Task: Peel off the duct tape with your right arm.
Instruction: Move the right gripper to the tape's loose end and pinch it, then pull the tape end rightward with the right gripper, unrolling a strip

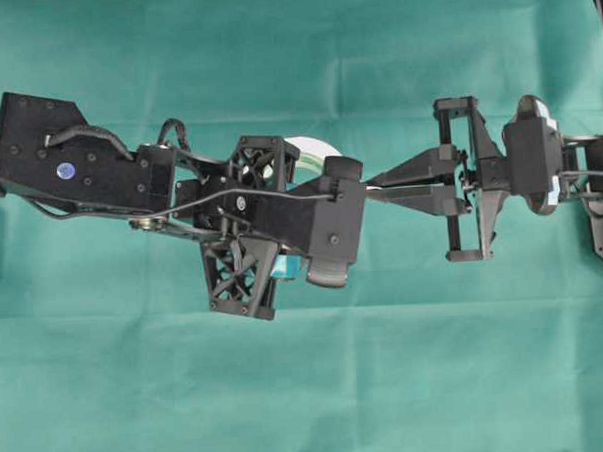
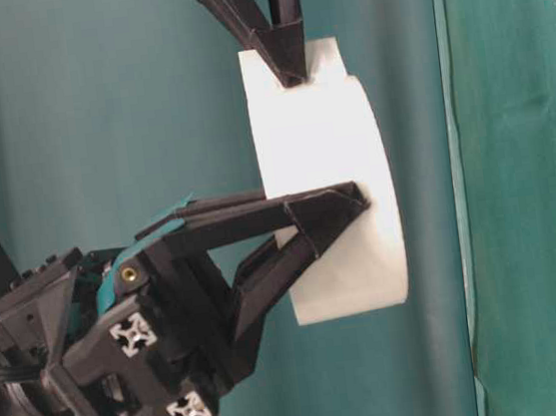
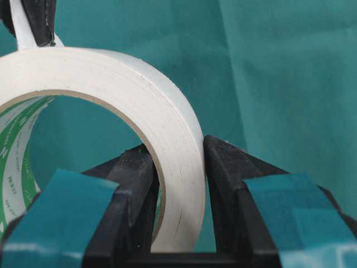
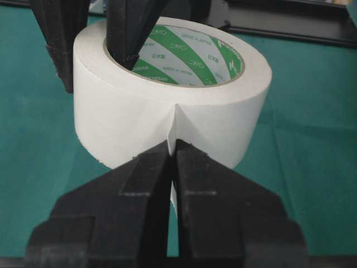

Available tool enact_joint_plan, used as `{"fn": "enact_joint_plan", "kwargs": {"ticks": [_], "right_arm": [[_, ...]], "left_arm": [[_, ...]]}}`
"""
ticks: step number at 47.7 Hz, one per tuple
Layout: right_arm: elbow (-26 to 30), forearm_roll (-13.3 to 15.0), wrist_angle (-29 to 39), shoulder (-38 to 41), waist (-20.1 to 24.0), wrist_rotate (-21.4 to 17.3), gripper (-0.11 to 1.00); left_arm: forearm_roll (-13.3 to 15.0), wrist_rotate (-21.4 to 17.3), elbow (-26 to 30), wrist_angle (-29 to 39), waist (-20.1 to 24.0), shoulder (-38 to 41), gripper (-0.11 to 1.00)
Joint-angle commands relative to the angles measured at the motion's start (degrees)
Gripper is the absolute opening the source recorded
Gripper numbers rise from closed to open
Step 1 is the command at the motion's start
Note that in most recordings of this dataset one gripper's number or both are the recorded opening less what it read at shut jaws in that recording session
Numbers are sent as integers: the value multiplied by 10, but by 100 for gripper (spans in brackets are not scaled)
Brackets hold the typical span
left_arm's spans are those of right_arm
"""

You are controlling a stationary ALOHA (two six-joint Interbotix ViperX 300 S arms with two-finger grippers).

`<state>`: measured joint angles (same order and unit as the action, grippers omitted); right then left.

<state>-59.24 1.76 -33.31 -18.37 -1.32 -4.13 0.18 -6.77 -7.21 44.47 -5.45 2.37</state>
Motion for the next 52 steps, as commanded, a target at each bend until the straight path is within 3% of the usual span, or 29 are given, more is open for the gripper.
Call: {"fn": "enact_joint_plan", "kwargs": {"ticks": [1,31,52], "right_arm": [[11,-1,-6,-4,-4,1,-10],[8,-12,-6,-4,-24,1,-10],[4,-12,-7,-6,-39,1,-10]], "left_arm": [[-1,-2,20,-3,-5,-11,23],[-1,-25,18,15,-65,-16,23],[-1,-25,15,26,-70,-18,23]]}}
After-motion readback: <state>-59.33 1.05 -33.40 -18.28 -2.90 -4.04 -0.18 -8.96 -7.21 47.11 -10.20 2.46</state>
